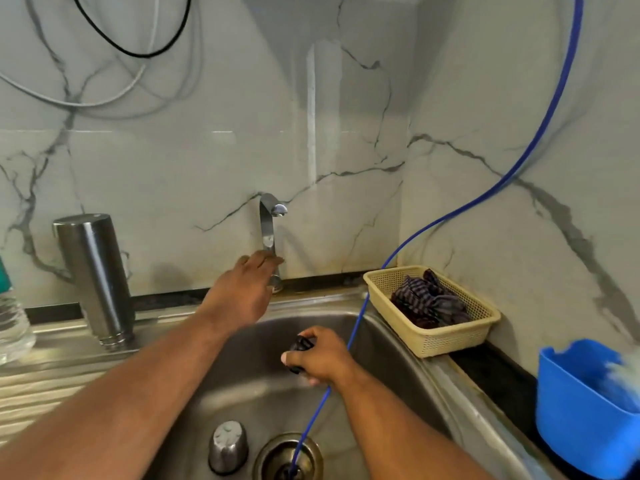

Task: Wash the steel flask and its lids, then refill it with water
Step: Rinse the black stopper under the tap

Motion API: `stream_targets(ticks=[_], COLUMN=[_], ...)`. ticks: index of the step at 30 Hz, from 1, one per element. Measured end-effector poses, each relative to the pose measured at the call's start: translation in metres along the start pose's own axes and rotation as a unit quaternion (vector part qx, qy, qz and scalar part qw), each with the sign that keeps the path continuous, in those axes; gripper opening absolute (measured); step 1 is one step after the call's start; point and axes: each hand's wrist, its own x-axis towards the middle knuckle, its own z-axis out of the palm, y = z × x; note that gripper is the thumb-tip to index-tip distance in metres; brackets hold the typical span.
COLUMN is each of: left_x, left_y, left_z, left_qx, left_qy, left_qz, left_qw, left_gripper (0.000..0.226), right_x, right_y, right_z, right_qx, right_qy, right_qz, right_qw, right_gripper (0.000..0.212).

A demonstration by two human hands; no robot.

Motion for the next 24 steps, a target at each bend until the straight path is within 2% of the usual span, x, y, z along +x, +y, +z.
stream_targets(ticks=[4, 8, 11, 24], left_x=[0.026, 0.032, 0.030, 0.011], left_y=[0.000, -0.001, -0.007, -0.019], left_z=[0.007, 0.012, 0.014, 0.031], left_qx=[0.195, 0.284, 0.284, 0.234], left_qy=[-0.051, -0.078, -0.062, -0.045], left_qz=[0.058, 0.064, 0.067, 0.034], left_qw=[0.978, 0.953, 0.955, 0.971], left_gripper=[0.070, 0.060, 0.058, 0.087], right_x=[0.004, 0.009, 0.010, -0.001], right_y=[-0.001, 0.000, 0.001, -0.004], right_z=[0.006, 0.012, 0.013, 0.011], right_qx=[0.016, 0.035, 0.041, 0.077], right_qy=[0.004, 0.001, -0.002, -0.018], right_qz=[-0.021, -0.017, -0.012, -0.007], right_qw=[1.000, 0.999, 0.999, 0.997], right_gripper=[0.060, 0.063, 0.063, 0.062])
